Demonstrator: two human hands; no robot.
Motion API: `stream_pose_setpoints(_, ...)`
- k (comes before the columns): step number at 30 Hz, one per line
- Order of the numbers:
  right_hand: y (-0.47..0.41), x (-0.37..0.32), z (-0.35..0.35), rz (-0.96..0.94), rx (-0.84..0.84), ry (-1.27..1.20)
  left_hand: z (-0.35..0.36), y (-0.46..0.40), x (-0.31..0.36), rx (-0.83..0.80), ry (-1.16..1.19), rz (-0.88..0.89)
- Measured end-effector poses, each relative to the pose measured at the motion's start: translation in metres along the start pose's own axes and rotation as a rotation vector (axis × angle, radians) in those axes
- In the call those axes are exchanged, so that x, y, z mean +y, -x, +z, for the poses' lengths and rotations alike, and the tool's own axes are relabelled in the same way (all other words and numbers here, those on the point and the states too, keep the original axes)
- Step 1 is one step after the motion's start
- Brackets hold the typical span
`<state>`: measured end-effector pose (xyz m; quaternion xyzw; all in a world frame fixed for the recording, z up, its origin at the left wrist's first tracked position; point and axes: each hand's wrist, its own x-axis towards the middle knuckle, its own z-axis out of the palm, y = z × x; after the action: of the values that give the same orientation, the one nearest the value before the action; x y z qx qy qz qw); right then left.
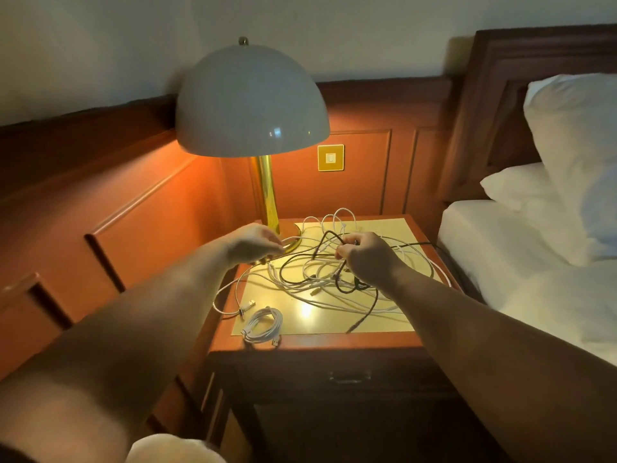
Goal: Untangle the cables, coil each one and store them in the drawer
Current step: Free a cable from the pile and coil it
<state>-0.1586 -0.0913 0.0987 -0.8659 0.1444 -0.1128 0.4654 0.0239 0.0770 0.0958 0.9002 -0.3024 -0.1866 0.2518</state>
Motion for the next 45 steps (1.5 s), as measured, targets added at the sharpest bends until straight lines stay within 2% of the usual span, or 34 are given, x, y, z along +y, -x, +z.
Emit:
stream_pose_setpoints(2,-0.005,0.005,-0.001,0.004,-0.003,0.008,0.007,-0.004,-0.043,0.156,-0.168,-0.162)
stream_pose_setpoints(4,-0.011,0.012,-0.002,0.001,-0.006,0.011,0.018,-0.008,-0.083,0.178,-0.279,-0.348)
stream_pose_setpoints(6,-0.018,0.020,-0.001,-0.007,-0.011,0.015,0.032,-0.012,-0.113,0.120,-0.266,-0.490)
stream_pose_setpoints(9,-0.030,0.030,0.006,-0.006,-0.028,0.010,0.050,-0.020,-0.134,0.063,-0.096,-0.563)
stream_pose_setpoints(15,-0.049,0.042,0.020,0.038,-0.029,-0.053,0.063,-0.047,-0.136,0.400,-0.040,-0.410)
stream_pose_setpoints(23,-0.066,0.060,0.022,0.142,0.043,-0.274,0.079,-0.096,-0.112,0.502,0.149,-0.427)
stream_pose_setpoints(34,-0.070,0.069,0.004,0.165,0.119,-0.382,0.089,-0.148,-0.048,0.680,0.547,-0.421)
stream_pose_setpoints(36,-0.070,0.069,0.002,0.158,0.115,-0.391,0.089,-0.153,-0.053,0.652,0.435,-0.415)
stream_pose_setpoints(40,-0.066,0.066,-0.002,0.148,0.095,-0.380,0.086,-0.144,-0.075,0.569,0.041,-0.535)
stream_pose_setpoints(45,-0.058,0.058,-0.009,0.126,0.040,-0.345,0.078,-0.128,-0.074,0.395,0.014,-0.431)
